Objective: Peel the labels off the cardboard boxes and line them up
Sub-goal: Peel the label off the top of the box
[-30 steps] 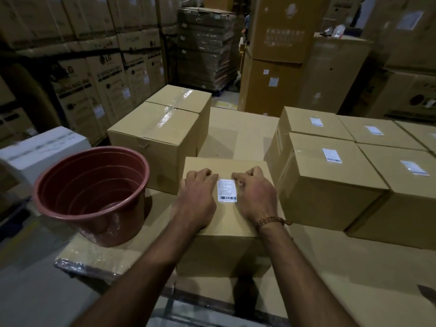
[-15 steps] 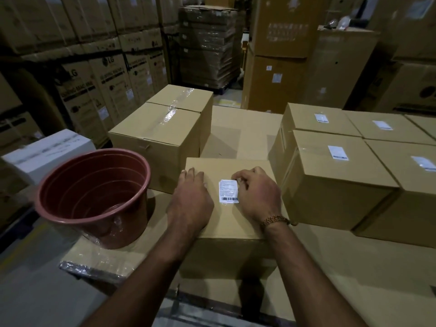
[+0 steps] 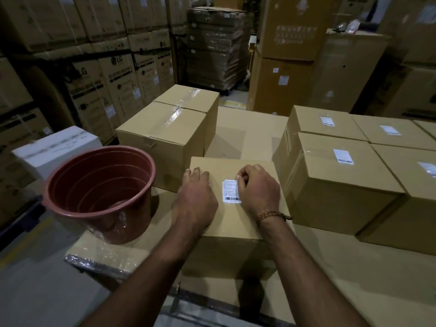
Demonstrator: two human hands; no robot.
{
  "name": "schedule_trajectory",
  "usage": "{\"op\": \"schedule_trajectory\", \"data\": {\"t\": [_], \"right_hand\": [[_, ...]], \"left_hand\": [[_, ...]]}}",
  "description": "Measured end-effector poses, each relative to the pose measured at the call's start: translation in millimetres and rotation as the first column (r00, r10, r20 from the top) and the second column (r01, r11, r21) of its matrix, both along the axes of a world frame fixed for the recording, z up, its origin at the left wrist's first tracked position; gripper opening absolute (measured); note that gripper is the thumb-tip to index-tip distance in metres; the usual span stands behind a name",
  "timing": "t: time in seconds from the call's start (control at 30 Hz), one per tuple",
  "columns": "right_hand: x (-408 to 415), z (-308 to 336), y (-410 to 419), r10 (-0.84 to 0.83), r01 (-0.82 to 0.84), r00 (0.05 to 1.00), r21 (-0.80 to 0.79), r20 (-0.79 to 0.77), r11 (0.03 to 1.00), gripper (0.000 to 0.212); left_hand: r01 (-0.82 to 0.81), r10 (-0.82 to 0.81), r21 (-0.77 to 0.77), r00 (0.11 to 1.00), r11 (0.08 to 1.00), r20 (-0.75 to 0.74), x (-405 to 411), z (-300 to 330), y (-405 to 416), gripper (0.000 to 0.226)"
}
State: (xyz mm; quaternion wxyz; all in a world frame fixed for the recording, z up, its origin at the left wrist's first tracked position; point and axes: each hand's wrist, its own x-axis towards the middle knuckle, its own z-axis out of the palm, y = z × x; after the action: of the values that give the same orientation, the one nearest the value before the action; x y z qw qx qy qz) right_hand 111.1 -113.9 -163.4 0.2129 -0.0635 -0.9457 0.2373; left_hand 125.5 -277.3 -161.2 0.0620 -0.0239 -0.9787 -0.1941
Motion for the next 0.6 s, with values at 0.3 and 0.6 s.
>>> {"op": "schedule_trajectory", "data": {"t": [0.3, 0.6], "right_hand": [[1.3, -2.4, 3.9, 0.066, -0.066, 0.998, -0.015, 0.013, 0.998, 0.012], [3.1, -3.5, 7.5, 0.102, -0.100, 0.995, -0.080, 0.016, 0.992, 0.005]], "left_hand": [[0.011, -0.011, 0.003, 1.000, 1.000, -0.009, -3.6, -4.4, -1.4, 0.046], [0.005, -0.005, -0.004, 0.999, 1.000, -0.042, -4.7, -6.7, -1.6, 0.040]]}}
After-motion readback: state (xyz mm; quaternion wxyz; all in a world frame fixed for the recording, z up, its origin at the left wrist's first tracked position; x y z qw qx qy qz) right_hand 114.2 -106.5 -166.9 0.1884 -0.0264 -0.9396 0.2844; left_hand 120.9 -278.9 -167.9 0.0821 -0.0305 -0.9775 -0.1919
